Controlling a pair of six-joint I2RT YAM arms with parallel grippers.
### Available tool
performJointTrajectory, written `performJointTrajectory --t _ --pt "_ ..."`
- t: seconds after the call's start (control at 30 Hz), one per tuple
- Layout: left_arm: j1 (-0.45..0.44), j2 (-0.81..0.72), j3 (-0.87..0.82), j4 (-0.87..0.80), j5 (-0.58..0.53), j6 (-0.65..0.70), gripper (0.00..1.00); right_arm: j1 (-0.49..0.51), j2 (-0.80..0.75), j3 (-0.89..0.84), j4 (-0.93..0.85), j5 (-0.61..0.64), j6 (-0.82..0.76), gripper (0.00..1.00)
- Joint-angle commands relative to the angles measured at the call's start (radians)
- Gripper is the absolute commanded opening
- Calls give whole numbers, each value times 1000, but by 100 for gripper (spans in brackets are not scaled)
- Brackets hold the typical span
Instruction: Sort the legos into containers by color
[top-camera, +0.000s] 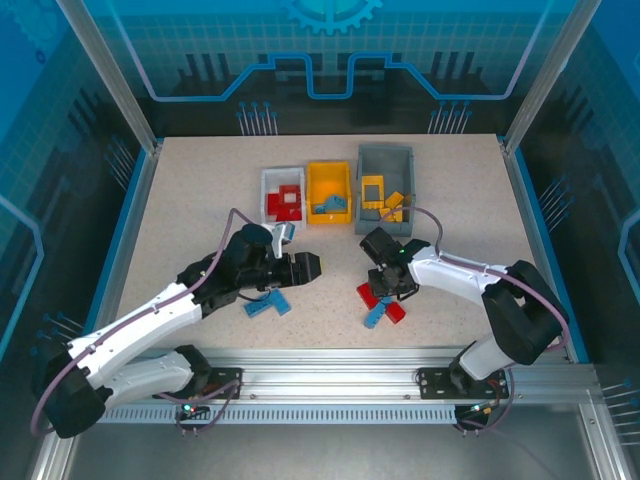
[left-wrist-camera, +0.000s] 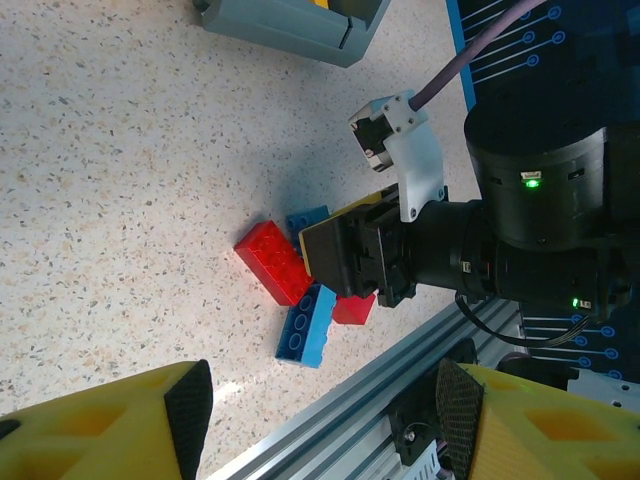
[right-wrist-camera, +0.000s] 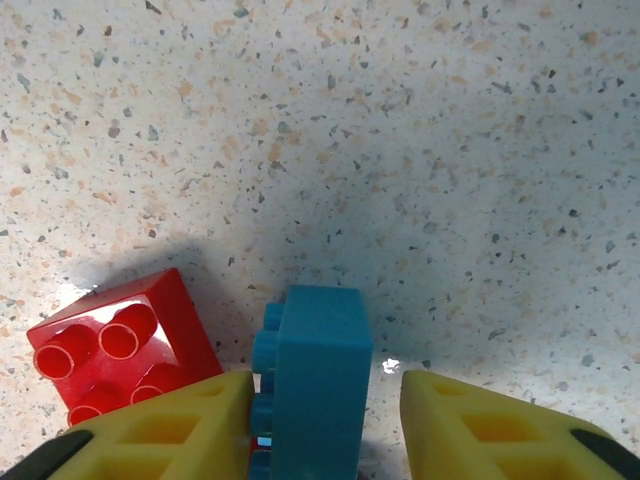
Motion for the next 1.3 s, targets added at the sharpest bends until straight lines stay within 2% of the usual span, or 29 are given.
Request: performJointTrajectory --t 0.0,0.1,0.23,0.33,0.47,0.6,0.8,0.97,1.27 --pt "-8 10 18 35 29 -6 65 -17 6 -11 -5 -6 -8 40" --pt "-15 16 18 44 25 -6 65 -20 10 -18 6 -10 -9 37" --pt "-22 20 17 48 18 -11 65 -18 8 -15 21 -7 -6 28" --pt "-24 15 18 41 -1 -11 65 -6 -36 3 10 36 -5 24" --pt "-25 -18 51 -36 -100 8 64 44 -104 101 -38 110 -19 22" --pt "-24 -32 127 -140 -236 53 63 76 -76 249 -25 98 -46 22" --pt "-24 59 268 -153 -271 141 63 47 163 540 85 -4 -71 21" --pt "-23 135 367 -164 -333 200 63 -19 416 803 128 -82 -40 21" --pt "-21 160 359 -147 -347 204 63 -95 723 1118 116 -109 -18 21"
